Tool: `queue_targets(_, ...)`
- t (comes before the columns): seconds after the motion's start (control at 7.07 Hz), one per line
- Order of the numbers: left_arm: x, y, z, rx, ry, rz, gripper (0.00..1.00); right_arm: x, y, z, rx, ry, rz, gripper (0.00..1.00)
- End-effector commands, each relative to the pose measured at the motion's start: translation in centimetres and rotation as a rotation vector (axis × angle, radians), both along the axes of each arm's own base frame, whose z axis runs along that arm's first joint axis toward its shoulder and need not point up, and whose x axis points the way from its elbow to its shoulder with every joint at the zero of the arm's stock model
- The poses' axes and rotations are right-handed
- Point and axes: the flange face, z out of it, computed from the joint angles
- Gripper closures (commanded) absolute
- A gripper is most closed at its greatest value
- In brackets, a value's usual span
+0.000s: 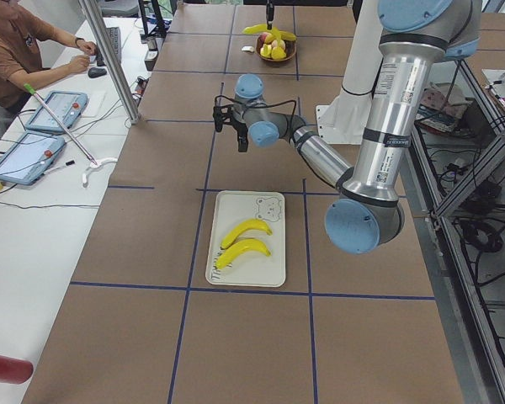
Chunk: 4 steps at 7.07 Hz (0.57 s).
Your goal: Transfer all bananas from basket to plate
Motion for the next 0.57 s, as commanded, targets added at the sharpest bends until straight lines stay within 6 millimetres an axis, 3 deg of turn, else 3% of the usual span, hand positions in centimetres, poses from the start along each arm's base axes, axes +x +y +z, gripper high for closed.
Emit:
queue_targets(0.0, 3.2, 0.9, -7.0, -0.022, 0.120, 0.003, 0.00, -10.0, -1.3, -7.8, 0.008, -0.066, 0.009, 0.99)
queue_targets(0.14, 3.6, 0.7, -10.4, -0.031, 0.173, -0.013, 0.00, -15.1, 0.0, -10.5, 0.003, -0.076, 0.049, 0.99)
queue_targets(0.28, 4.7, 1.8, -11.8, -0.049, 0.219, -0.001, 0.00, -19.7, 1.8, -13.7, 0.000, -0.109, 0.079, 0.99)
queue_targets(0.42, 5.8, 3.1, -12.5, -0.054, 0.301, 0.007, 0.00, -23.1, 3.4, -16.3, -0.016, -0.140, 0.106, 0.99)
